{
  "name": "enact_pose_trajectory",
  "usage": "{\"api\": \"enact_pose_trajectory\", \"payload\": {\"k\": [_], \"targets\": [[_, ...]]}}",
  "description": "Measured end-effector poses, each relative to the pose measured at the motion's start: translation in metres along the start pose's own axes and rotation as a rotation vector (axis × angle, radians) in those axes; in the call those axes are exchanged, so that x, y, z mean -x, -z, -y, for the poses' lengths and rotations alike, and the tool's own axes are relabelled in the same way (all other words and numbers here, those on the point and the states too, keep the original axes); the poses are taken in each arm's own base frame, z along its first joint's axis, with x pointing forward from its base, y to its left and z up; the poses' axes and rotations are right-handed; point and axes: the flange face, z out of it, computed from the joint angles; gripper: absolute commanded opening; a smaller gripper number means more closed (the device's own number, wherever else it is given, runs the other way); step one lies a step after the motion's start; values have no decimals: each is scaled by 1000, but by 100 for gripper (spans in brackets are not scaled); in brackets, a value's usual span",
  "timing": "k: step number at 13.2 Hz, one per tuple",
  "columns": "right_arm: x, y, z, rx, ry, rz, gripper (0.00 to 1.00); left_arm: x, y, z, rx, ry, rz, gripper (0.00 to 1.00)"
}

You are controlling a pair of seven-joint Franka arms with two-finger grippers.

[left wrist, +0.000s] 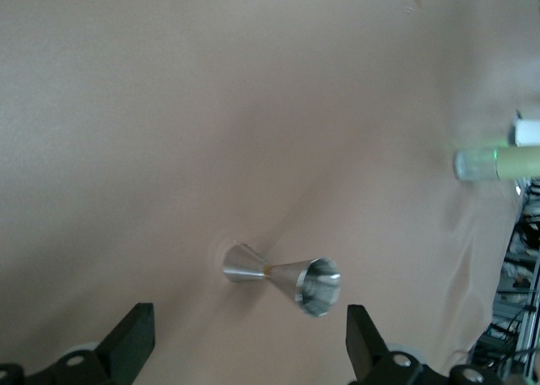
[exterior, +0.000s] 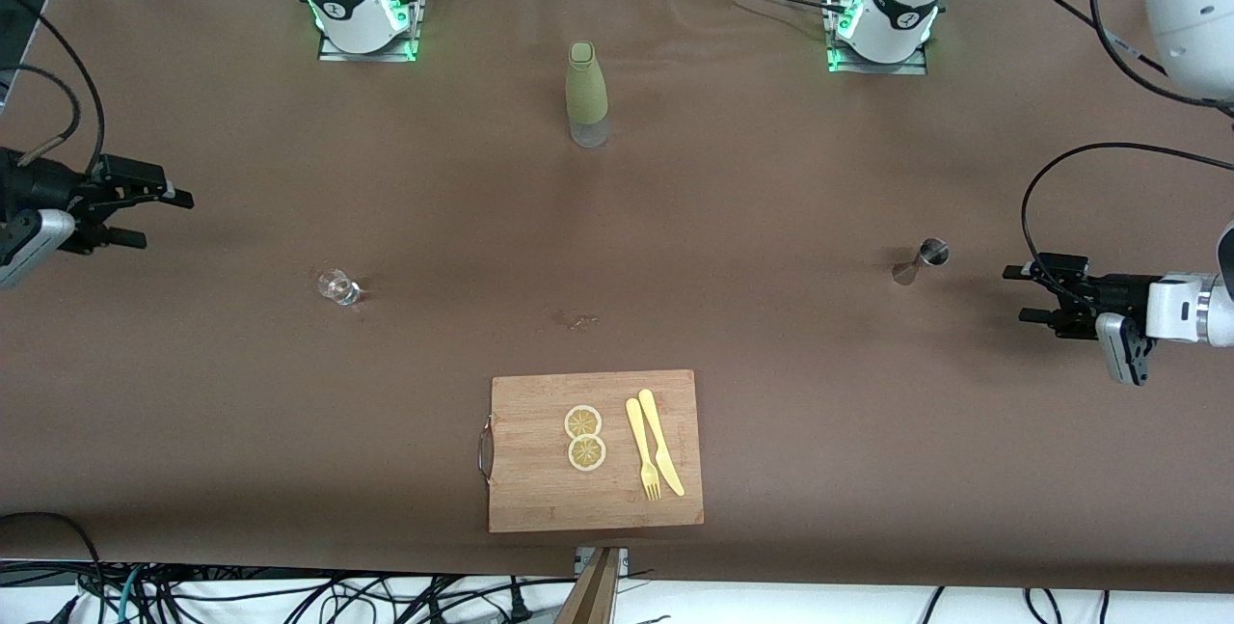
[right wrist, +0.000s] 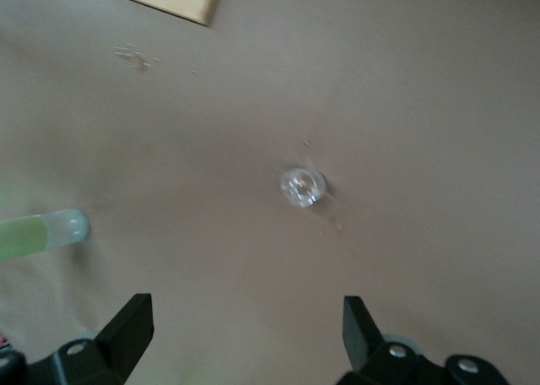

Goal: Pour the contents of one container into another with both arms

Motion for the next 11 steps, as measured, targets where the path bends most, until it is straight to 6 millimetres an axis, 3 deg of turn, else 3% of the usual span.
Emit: {"api": "enact_pose_trajectory", "payload": {"k": [3, 7, 9, 11], "targets": [[2, 10, 33, 185, -192, 70, 100, -38, 13, -66, -85, 141, 72, 100], [5, 12, 40, 241, -500, 33, 100, -86, 13, -170, -239, 279, 160, 100], [12, 16, 38, 277, -549, -39, 100, -97, 19, -213, -346, 243, 200, 100], [17, 21, 44, 289, -547, -93, 100, -101, 39, -250, -470, 193, 213, 100]]}}
